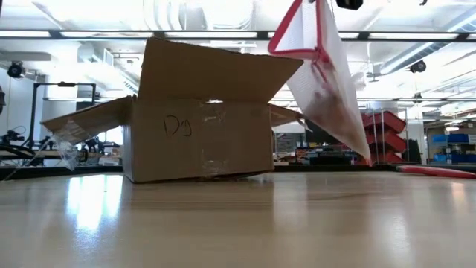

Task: Unpack boxes
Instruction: Put the black ball pen bag into the zip bag

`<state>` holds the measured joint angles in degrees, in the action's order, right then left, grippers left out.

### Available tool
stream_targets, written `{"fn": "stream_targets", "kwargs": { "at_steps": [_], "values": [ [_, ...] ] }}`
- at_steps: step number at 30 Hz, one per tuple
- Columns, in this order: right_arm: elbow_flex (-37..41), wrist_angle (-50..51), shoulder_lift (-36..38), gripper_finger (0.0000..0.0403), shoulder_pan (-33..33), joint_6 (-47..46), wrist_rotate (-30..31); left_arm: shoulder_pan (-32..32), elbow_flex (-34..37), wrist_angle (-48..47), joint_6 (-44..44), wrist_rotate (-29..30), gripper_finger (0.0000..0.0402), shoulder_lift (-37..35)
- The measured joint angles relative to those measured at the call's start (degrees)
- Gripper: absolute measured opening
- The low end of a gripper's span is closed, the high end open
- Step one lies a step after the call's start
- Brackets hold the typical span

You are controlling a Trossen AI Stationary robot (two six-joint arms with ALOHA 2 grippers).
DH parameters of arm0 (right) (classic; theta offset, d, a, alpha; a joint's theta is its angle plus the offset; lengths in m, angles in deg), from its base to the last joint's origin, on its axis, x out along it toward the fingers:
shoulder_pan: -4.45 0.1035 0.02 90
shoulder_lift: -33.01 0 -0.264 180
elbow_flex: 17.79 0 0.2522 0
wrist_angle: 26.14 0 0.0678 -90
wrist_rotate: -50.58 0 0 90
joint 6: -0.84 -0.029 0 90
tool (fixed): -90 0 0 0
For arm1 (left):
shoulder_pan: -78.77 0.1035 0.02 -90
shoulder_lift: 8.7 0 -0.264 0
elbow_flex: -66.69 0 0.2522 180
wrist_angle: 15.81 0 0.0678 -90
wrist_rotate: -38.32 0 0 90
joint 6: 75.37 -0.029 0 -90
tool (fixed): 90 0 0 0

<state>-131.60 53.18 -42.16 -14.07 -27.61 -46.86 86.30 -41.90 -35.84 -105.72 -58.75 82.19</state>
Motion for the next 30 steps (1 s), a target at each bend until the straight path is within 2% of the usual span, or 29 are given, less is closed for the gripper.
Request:
{"fn": "stream_targets", "kwargs": {
  "at_steps": [11,19,30],
  "values": [
    [0.0,-2.3,-3.3,0.0000,-0.3,1.5,0.0,-0.1,0.0,4.9,3.6,-2.8,0.0071,0.1],
    [0.0,-5.4,-3.4,0.0000,-0.7,1.1,0.0,-0.6,0.0,10.7,8.8,-5.9,0.0071,3.6],
    [0.0,-6.6,-3.2,0.0000,-0.7,1.1,0.0,-1.7,0.0,14.3,9.8,-7.7,0.0069,6.8]
  ]
}}
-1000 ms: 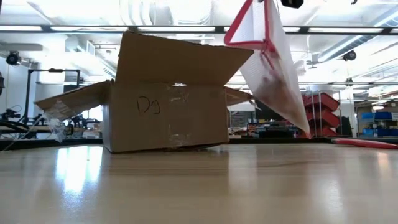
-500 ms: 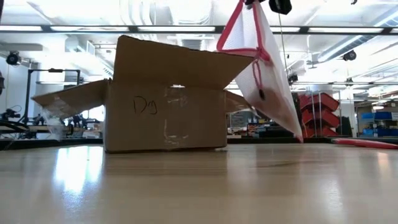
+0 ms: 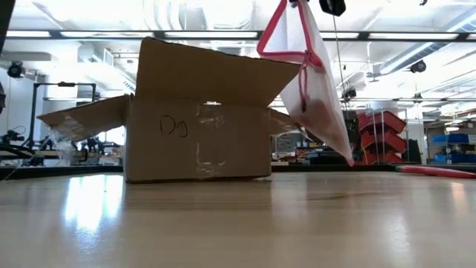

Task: Unpack boxes
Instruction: Put the black ball pen bag into the zip bag

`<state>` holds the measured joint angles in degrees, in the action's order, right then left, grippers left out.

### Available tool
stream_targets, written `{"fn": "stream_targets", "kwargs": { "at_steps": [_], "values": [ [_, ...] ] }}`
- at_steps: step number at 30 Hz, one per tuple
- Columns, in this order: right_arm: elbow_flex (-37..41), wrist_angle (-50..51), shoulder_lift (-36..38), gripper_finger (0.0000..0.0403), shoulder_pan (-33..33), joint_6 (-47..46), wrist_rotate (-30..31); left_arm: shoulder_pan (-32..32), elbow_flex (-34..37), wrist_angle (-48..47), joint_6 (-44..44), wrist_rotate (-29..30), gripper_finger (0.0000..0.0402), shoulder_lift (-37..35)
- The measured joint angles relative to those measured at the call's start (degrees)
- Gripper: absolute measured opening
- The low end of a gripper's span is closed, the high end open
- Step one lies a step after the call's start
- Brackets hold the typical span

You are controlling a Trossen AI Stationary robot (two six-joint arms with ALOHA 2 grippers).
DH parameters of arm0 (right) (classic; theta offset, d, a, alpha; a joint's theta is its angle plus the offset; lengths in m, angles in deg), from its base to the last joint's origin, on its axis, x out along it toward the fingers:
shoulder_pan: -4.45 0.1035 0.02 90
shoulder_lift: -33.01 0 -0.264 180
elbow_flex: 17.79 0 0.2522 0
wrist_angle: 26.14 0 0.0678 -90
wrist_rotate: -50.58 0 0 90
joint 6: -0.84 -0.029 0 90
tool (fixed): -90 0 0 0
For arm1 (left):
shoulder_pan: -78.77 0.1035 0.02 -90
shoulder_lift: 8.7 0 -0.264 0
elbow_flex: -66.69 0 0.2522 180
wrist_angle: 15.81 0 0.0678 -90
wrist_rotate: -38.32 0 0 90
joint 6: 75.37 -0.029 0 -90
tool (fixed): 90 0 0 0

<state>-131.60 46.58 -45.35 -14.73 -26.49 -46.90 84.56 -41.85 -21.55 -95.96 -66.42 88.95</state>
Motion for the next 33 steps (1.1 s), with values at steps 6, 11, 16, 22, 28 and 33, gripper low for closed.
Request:
{"fn": "stream_targets", "kwargs": {
  "at_steps": [6,11,16,22,28,33],
  "values": [
    [0.0,-0.1,0.7,0.0000,0.0,-0.6,0.0,0.0,2.6,-0.2,0.1,0.4,0.0068,0.5],
    [0.0,-1.7,2.1,0.0000,0.0,-1.6,0.0,0.0,6.2,2.9,0.2,1.8,0.0068,0.5],
    [0.0,-2.1,3.7,0.0000,0.0,-1.9,0.0,0.0,9.8,9.7,1.7,5.3,0.0068,0.5],
    [0.0,-2.4,4.9,0.0000,0.0,-2.7,0.0,0.4,12.7,13.1,1.9,9.6,0.0068,0.4],
    [0.0,-2.4,5.2,0.0000,0.0,-2.8,0.0,0.7,15.0,14.9,1.8,11.9,0.0068,0.4],
    [-1.2,-2.5,5.2,0.0000,0.0,-2.8,-0.1,0.8,17.1,15.3,3.1,12.6,0.0068,0.2]
  ]
}}
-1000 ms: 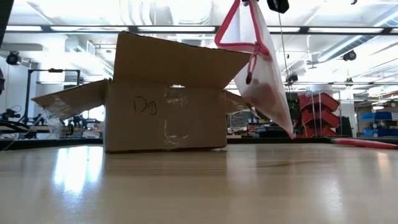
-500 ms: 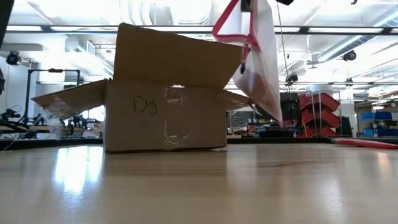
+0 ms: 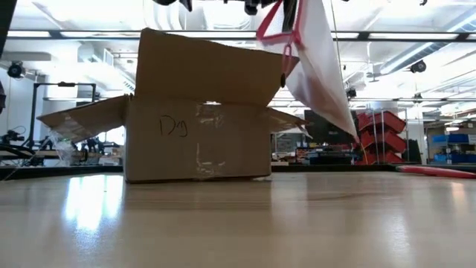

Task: Unpack boxes
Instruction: Put the black ball pen bag into the zip bag

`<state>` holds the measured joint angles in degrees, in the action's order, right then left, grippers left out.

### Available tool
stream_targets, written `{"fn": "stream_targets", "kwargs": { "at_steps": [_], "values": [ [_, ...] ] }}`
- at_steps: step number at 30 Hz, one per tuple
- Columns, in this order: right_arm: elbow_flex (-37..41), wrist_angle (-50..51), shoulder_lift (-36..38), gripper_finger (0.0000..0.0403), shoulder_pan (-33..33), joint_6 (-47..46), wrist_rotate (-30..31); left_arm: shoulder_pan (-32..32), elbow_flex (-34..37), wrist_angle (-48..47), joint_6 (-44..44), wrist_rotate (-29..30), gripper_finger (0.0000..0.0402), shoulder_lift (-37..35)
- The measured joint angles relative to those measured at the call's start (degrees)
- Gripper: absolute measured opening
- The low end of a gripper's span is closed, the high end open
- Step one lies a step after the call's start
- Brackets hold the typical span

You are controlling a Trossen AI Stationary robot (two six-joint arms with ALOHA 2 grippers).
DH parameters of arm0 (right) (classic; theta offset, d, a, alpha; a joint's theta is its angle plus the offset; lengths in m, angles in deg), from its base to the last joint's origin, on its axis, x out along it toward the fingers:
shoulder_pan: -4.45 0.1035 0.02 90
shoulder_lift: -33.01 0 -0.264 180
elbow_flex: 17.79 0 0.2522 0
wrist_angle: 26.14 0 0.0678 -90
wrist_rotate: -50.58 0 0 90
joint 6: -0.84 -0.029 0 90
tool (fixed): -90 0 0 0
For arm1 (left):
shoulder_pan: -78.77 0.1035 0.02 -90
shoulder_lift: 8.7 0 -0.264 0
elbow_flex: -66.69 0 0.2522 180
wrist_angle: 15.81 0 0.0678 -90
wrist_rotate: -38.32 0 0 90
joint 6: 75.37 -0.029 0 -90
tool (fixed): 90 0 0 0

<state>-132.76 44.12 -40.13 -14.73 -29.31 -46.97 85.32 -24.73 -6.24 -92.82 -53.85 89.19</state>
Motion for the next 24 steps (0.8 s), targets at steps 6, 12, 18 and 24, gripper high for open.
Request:
{"fn": "stream_targets", "kwargs": {
  "at_steps": [6,12,18,24],
  "values": [
    [-1.9,-0.3,0.0,0.0000,0.0,0.1,0.0,0.2,3.3,0.0,2.3,0.2,0.0068,0.0],
    [-2.4,-1.0,0.0,0.0000,0.0,0.1,-0.4,0.4,4.2,-0.2,3.5,3.0,0.0068,0.0],
    [-2.4,-2.0,0.0,0.0000,0.0,-0.3,-1.6,2.3,4.2,-2.0,8.0,11.0,0.0069,-0.1],
    [-2.4,-2.2,-0.1,0.0000,0.0,-0.8,-2.9,3.7,4.2,-7.0,11.0,14.3,0.0070,-0.1]
  ]
}}
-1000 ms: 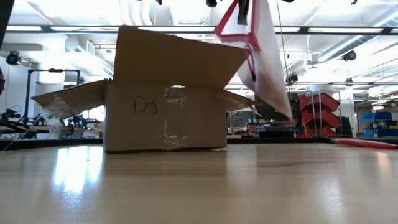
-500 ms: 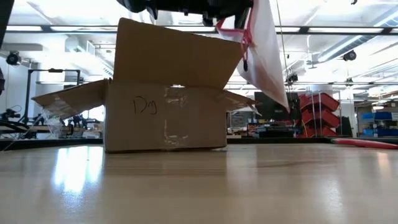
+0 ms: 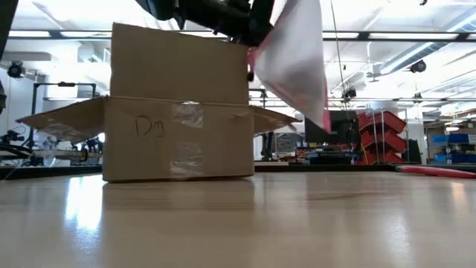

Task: Unpack boxes
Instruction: Put the black ball pen bag into the zip bag

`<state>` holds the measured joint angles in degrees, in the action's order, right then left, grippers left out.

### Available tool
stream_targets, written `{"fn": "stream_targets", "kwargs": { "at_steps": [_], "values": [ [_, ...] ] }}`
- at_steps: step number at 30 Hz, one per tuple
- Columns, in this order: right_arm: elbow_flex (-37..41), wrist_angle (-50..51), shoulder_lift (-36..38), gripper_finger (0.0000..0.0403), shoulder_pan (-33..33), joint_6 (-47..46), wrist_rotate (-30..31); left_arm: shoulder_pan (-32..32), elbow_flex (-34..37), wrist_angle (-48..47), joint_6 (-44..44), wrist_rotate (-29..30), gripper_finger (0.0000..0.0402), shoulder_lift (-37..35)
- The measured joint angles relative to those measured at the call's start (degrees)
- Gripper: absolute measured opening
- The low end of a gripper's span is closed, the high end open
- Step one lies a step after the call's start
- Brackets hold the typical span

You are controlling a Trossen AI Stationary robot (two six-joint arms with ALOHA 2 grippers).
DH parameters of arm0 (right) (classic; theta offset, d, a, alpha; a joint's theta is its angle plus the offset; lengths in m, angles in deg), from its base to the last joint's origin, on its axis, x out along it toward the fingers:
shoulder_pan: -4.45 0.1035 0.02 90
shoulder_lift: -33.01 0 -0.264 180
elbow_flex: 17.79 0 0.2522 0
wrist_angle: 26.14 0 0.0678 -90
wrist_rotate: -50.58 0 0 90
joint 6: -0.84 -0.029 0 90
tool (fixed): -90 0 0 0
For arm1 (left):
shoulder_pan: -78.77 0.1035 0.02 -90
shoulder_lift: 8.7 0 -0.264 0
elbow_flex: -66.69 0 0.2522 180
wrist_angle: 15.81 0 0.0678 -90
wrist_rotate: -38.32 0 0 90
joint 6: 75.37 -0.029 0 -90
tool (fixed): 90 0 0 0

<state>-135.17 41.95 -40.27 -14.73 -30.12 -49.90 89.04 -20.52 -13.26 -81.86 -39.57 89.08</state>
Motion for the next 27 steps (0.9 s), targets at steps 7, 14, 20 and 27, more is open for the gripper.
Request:
{"fn": "stream_targets", "kwargs": {
  "at_steps": [7,14,20,27],
  "values": [
    [0.0,-0.2,-1.5,0.0000,0.0,-0.1,-0.7,0.0,0.0,1.1,-0.6,-4.9,0.0079,0.0],
    [0.0,-0.6,-2.9,0.0000,0.0,0.7,-2.1,0.0,0.0,1.0,-1.7,-12.6,0.0146,0.0],
    [0.0,-0.6,-3.0,0.0000,0.0,1.3,-1.7,0.0,0.0,0.7,-0.3,-16.1,0.0238,0.0],
    [0.0,-0.6,-3.0,0.0000,0.0,2.0,-1.5,0.0,0.0,0.7,0.0,-16.7,0.0308,-0.3]
  ]
}}
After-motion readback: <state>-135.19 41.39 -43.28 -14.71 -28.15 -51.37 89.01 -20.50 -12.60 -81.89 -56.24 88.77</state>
